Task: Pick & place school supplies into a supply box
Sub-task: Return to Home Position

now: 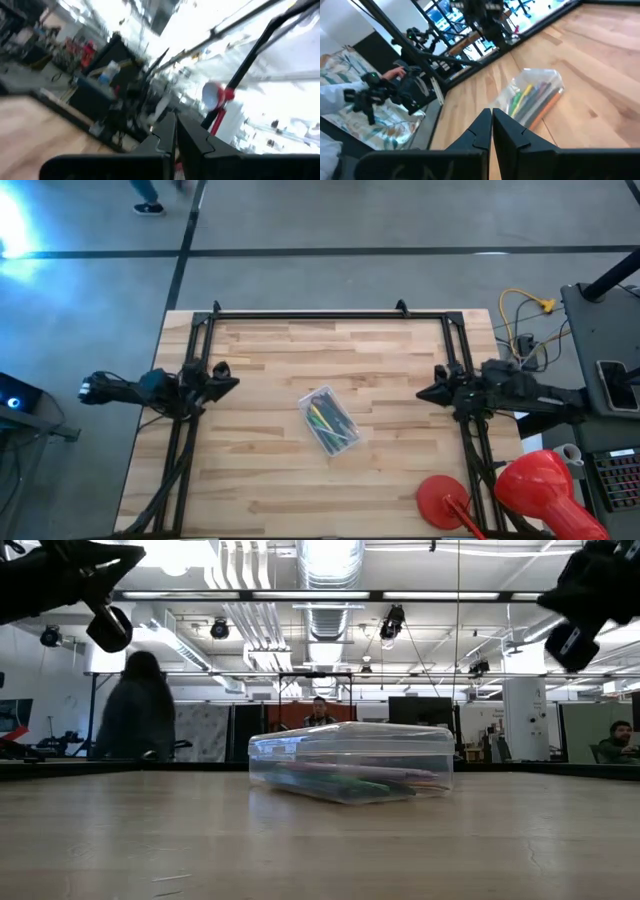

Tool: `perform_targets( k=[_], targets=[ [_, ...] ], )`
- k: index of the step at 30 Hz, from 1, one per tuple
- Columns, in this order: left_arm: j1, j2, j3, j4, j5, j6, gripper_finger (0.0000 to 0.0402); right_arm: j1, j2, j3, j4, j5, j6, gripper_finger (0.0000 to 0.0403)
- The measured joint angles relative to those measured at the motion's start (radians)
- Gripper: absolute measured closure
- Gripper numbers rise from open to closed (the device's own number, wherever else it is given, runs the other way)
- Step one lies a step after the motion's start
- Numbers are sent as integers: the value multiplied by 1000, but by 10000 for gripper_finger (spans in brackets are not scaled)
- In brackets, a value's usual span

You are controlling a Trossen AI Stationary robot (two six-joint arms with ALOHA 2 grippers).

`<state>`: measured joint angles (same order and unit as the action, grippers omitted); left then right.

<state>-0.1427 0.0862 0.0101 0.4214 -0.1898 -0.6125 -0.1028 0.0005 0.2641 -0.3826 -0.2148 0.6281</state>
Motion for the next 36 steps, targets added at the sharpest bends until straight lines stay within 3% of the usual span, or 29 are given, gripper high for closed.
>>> perform_targets(
  k=[5,15,27,36],
  targets=[
    [71,-70,0,4,2,0,402,-1,0,-171,140,1,0,394],
    [276,-83,-1,-12,0,0,402,-18,-1,-255,449,5,-1,394],
    [261,-83,-1,-194,6,0,402,-26,4,-255,428,6,0,394],
    [177,-83,-1,-374,10,0,402,0,0,-254,420,13,0,394]
  ],
)
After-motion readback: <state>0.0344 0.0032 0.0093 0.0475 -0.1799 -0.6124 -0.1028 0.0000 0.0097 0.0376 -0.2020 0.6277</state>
